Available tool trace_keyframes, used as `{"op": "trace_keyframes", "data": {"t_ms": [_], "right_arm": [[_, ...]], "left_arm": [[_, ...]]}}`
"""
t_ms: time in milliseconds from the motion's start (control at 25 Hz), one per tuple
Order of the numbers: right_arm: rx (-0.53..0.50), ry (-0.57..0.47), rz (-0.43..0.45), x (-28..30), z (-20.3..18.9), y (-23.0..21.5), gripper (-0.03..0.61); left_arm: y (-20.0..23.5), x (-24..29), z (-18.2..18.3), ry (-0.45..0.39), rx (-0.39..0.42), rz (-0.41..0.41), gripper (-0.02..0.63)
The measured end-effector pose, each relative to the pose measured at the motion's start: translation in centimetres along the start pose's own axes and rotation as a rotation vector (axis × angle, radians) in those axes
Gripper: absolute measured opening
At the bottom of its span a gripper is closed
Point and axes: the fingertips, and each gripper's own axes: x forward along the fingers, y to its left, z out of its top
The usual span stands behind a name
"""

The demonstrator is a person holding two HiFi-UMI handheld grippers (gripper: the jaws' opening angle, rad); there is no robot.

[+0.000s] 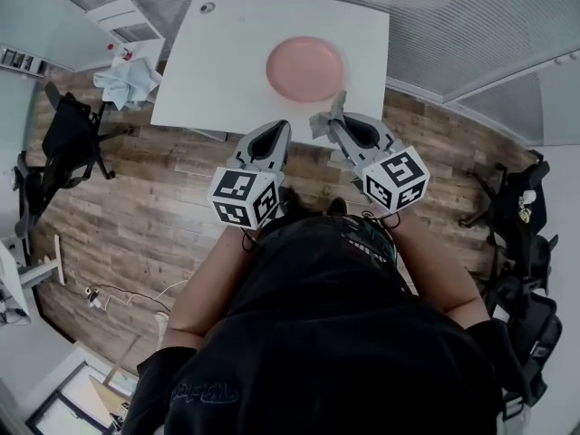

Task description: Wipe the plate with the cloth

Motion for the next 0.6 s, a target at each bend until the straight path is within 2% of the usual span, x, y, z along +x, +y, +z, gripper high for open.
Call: {"op": "trace_keyframes", "data": {"t_ms": [240, 600], "right_arm": [[-0.011, 0.011, 0.049, -2.6, -0.6, 0.1, 0.035], [-0.016, 0.011, 0.097, -6.4, -1.5, 0.0, 0.035]], "left_arm": [[-2.4, -0.4, -1.0, -0.020, -0.008, 0.055, 0.015], [-6.2, -1.0, -2.1, -0.044, -0.010, 0.091, 0.016]]}}
